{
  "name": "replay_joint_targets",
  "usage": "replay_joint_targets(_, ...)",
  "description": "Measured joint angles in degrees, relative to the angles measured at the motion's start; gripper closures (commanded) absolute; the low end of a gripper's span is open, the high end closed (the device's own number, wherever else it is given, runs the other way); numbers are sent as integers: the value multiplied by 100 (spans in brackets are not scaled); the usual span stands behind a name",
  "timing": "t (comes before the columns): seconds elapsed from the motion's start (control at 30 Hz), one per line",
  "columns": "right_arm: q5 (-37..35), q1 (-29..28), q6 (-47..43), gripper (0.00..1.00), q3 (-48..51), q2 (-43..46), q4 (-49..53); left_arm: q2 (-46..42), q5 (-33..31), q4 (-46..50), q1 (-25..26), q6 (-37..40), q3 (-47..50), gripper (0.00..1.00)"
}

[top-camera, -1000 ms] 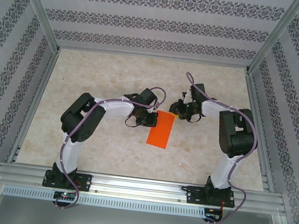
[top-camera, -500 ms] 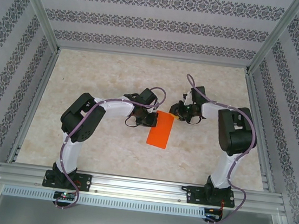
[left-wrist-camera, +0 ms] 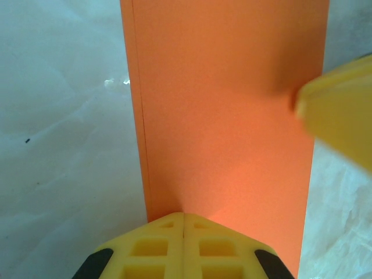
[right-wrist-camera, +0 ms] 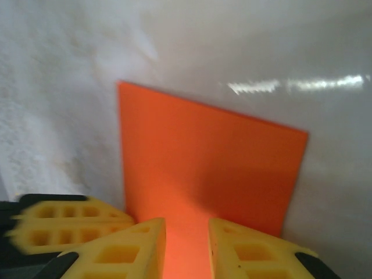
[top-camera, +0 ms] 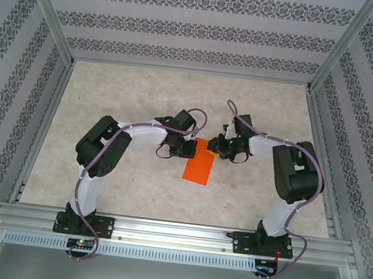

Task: Fold a paper plane with a square sheet of paper (pick it up from the middle)
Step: Fold the square sheet of paper in half at the center of the table.

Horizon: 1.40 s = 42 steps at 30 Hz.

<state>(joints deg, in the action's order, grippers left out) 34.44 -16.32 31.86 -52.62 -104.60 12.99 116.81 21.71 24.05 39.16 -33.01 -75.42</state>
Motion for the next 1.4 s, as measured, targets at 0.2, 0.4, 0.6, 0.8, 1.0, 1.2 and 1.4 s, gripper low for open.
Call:
replay_joint_targets(0.2, -87, -48, -33, 72, 101, 162, -9, -2, 0, 24, -2, -2, -2, 100)
replay_joint_targets(0.4, -146, -337, 26, 72, 634, 1027, 48, -2, -2, 20, 0, -44, -2, 100)
replay_joint_targets(0.6, -190, -857, 319, 73, 1198, 1296, -103, -4, -15, 11, 0, -164, 2, 100)
replay_joint_targets(0.8, -271, -1169, 479, 73, 1558, 1513, -74, -90, -107, -46, 9, -284, 120, 100)
replay_joint_targets(1.0, -122, -1174, 673, 71, 1860, 2284, -251, -122, -168, -92, 31, -361, 168, 100)
replay_joint_targets(1.2, 35, -1266, 726, 72, 2013, 1810, -337, -127, -168, -116, 31, -415, 177, 100)
replay_joint_targets(1.4, 7, -1250, 682, 70, 2011, 1799, -243, -199, -170, -219, 31, -496, 304, 100)
